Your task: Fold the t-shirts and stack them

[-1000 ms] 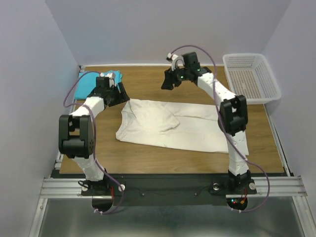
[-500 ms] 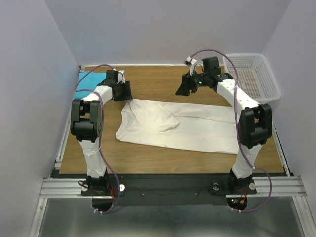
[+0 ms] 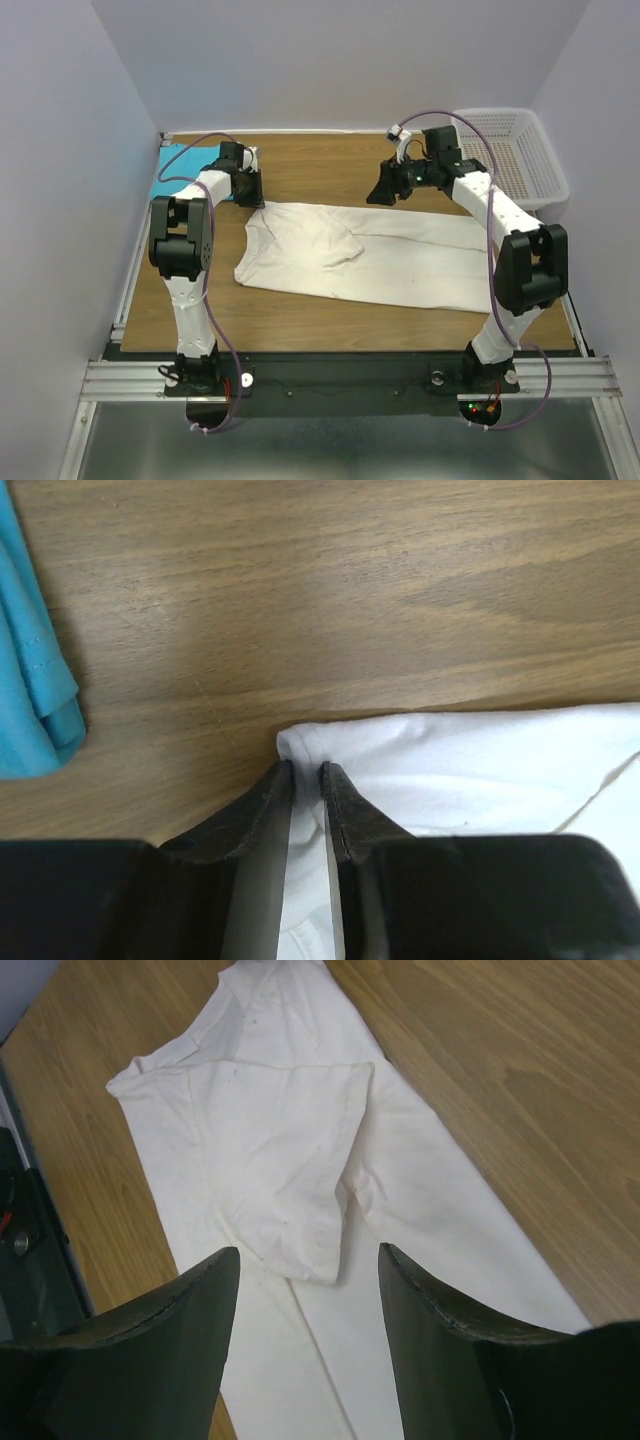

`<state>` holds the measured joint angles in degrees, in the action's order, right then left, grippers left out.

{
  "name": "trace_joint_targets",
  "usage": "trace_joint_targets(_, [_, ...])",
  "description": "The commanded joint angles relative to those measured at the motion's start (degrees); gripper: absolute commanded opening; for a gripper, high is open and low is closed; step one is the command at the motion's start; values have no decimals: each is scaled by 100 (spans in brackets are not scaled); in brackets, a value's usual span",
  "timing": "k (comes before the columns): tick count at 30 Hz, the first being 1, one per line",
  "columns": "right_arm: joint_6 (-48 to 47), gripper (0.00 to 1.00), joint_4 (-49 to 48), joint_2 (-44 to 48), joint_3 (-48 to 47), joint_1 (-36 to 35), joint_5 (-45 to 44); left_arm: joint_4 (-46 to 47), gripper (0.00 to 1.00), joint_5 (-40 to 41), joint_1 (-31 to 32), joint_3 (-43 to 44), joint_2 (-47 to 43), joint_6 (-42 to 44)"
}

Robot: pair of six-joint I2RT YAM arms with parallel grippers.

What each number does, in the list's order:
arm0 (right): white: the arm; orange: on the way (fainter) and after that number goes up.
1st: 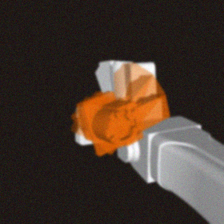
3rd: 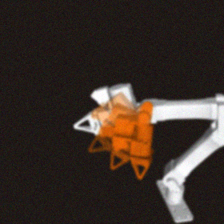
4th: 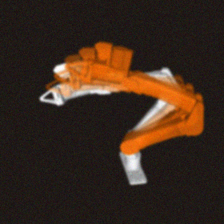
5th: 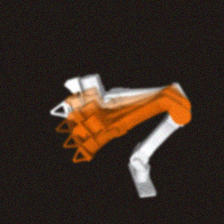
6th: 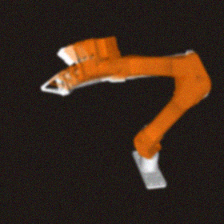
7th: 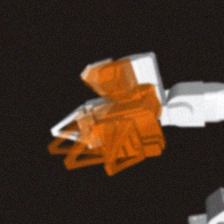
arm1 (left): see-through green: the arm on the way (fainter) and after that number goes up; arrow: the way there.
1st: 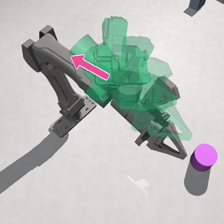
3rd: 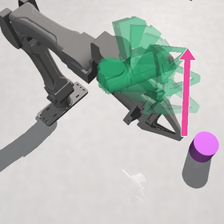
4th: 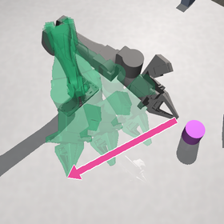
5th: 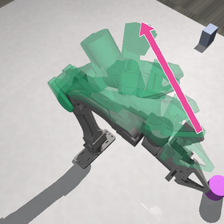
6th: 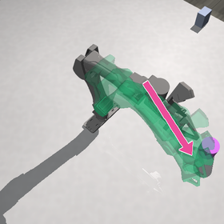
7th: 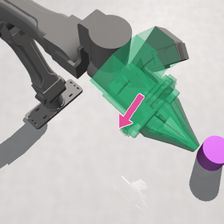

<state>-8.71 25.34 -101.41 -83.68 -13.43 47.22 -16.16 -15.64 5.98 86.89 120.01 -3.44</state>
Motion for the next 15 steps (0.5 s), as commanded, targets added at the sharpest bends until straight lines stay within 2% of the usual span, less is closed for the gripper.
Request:
trace_joint_targets(1, [71, 63, -126, 411, 97, 288, 182, -150, 26, -27, -9, 328, 40, 151])
trace_joint_targets(7, [89, 63, -117, 683, 264, 517, 252, -203, 21, 140, 9, 478, 207, 142])
trace_joint_targets(8, [89, 63, -117, 727, 317, 569, 279, -220, 17, 149, 26, 530, 260, 151])
trace_joint_targets(9, [106, 63, -117, 771, 335, 604, 287, -229, 4, 210, 44, 591, 269, 151])
trace_joint_targets(10, [106, 63, -117, 797, 378, 657, 314, -229, 0, 245, 61, 627, 295, 151])
trace_joint_targets(15, [80, 63, -109, 956, 501, 807, 323, -238, 0, 588, 88, 1031, 444, 63])
